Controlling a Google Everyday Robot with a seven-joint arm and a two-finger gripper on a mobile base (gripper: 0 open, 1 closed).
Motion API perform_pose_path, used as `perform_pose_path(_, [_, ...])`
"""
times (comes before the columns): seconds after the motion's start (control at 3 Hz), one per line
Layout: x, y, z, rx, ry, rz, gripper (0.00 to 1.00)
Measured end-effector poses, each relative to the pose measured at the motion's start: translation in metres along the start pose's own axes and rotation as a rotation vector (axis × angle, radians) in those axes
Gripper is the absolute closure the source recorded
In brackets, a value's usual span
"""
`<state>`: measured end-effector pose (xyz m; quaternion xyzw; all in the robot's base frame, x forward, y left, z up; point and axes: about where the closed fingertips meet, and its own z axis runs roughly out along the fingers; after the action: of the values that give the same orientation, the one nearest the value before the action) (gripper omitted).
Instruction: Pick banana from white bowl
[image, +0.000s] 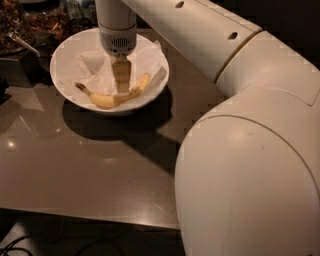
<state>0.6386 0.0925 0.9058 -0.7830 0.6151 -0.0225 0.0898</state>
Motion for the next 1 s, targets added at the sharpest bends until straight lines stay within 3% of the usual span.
perform_pose_path(1.0, [-0.003, 0.005, 0.05, -0.085, 0.007, -0.009, 0.36])
